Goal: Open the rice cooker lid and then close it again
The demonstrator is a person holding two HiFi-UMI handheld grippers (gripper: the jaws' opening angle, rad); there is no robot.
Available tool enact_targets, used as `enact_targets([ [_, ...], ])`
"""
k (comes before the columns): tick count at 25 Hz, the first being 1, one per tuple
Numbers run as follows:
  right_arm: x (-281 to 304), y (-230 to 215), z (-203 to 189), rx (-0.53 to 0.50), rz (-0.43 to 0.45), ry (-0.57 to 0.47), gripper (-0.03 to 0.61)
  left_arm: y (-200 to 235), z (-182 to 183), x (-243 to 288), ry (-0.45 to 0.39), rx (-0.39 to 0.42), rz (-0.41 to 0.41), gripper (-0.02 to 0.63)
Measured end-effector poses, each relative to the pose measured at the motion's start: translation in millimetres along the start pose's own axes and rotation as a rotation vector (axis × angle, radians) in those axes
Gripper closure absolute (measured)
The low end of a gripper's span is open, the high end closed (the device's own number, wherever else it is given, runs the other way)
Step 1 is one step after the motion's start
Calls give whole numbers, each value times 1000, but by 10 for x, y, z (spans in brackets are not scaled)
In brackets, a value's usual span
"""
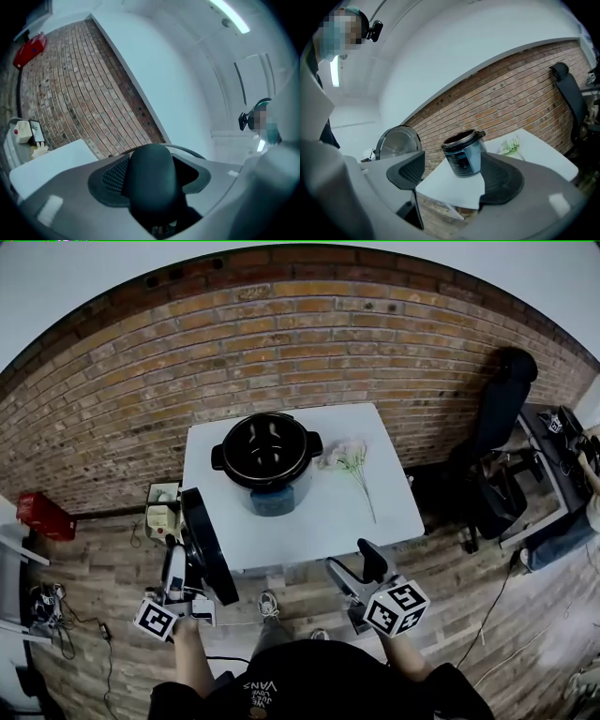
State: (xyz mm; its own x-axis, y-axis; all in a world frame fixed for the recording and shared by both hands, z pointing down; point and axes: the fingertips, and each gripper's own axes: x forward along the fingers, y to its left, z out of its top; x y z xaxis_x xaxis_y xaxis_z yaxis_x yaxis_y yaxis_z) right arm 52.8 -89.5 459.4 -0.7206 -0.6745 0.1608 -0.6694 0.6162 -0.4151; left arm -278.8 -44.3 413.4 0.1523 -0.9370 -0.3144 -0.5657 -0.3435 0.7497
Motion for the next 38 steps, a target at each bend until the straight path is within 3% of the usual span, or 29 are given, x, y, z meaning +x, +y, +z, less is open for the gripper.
enact_targets([
  [12, -265, 141, -77, -32, 76, 26, 215, -312, -142, -445, -53, 19, 19, 336],
  [21, -216, 76, -67, -17, 60, 10, 215, -268, -85, -183, -24, 60, -9, 336],
  [25, -87, 14, -15, -6, 13, -15, 215, -173, -9, 178, 27, 78, -58, 336],
  [30, 148, -20, 118, 17, -56, -69, 215, 74, 208, 755, 144, 255, -50, 336],
  [38, 448, -100, 214, 52, -186, -114, 215, 265, 314, 1756, 352, 365, -183, 336],
])
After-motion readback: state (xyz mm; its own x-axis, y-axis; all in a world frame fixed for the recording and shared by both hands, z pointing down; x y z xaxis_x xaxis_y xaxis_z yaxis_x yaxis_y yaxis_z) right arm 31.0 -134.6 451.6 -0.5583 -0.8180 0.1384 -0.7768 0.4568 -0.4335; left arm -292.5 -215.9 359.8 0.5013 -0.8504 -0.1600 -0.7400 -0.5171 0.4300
